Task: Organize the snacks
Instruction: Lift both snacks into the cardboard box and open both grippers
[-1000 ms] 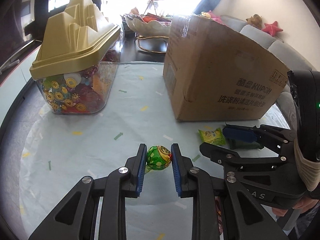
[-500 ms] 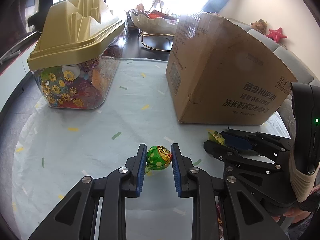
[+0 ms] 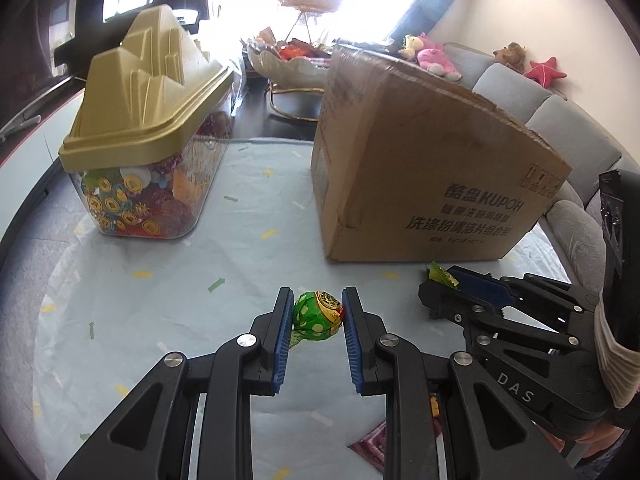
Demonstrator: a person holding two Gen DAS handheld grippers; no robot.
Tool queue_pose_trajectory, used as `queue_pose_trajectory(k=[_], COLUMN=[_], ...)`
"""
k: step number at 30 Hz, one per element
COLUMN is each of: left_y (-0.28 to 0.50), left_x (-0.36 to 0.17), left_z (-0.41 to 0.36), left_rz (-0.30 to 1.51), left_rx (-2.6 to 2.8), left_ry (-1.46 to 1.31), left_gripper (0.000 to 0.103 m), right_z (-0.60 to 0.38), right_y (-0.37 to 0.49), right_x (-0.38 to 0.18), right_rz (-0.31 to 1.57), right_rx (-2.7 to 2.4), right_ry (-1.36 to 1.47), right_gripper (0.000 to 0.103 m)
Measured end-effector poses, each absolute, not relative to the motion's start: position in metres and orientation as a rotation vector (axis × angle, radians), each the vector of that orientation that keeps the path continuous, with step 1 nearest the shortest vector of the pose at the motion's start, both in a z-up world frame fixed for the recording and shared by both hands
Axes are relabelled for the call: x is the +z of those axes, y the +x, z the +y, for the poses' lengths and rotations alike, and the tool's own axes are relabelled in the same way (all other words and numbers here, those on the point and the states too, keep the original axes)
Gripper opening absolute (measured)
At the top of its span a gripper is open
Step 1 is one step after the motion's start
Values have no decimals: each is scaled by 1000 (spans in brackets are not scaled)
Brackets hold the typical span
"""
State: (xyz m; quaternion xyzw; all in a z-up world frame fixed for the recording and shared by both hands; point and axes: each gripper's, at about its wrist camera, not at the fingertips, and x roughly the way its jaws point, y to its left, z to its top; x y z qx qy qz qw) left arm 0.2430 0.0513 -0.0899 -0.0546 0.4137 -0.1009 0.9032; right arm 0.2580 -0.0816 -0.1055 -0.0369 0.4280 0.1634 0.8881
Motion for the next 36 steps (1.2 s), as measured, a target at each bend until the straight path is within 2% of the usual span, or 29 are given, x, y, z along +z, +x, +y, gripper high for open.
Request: queue_pose_trajectory(k=[24, 36], left_y=[219, 258], left_x=[30, 65], left_z=[5, -21], left_rz=[592, 557], left_rx=[-267, -281], left_ry=[-74, -45], left_gripper=[25, 25], right_z=[-137, -165], right_y=[210, 237], right_x=[16, 50], right_rz=[580, 544], right_rx=[319, 284], right_ry=[-12, 31], right_gripper=[28, 28])
